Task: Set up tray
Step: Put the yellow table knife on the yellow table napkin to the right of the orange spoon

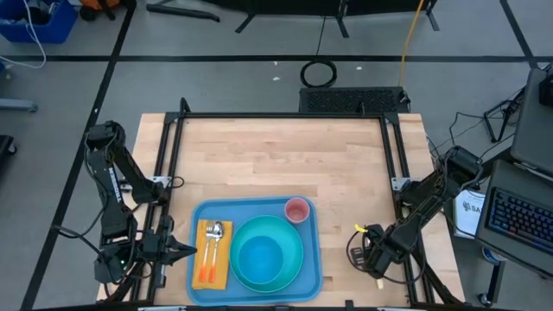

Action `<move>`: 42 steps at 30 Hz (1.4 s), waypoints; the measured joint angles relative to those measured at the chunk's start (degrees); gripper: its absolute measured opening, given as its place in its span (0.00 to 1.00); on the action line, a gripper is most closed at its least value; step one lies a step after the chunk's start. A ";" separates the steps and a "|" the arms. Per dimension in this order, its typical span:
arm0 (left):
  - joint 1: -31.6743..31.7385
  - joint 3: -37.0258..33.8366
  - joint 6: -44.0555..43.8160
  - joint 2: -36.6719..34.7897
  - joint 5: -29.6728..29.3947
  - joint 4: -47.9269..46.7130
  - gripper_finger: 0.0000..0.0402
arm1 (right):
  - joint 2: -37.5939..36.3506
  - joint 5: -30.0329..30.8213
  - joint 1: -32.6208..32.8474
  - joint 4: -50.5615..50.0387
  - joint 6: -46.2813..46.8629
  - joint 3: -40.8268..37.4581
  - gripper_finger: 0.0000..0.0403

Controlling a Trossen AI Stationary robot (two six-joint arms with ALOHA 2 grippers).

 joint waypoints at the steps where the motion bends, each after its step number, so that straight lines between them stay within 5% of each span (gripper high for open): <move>1: 0.00 0.00 0.00 -0.02 0.00 -0.01 0.02 | 0.00 0.44 0.00 -0.06 -0.34 0.00 0.09; 18: 0.00 0.00 0.00 -0.02 0.00 -0.16 0.02 | 0.00 8.14 0.15 0.99 -6.37 -0.04 0.05; 34: 1.90 0.00 -2.99 -0.01 2.51 -2.59 0.02 | -0.76 27.60 2.60 7.69 -9.04 -0.22 0.05; 42: 3.53 0.00 -2.99 0.00 5.69 -2.59 0.02 | -0.83 32.61 2.62 9.16 -13.46 -0.20 0.05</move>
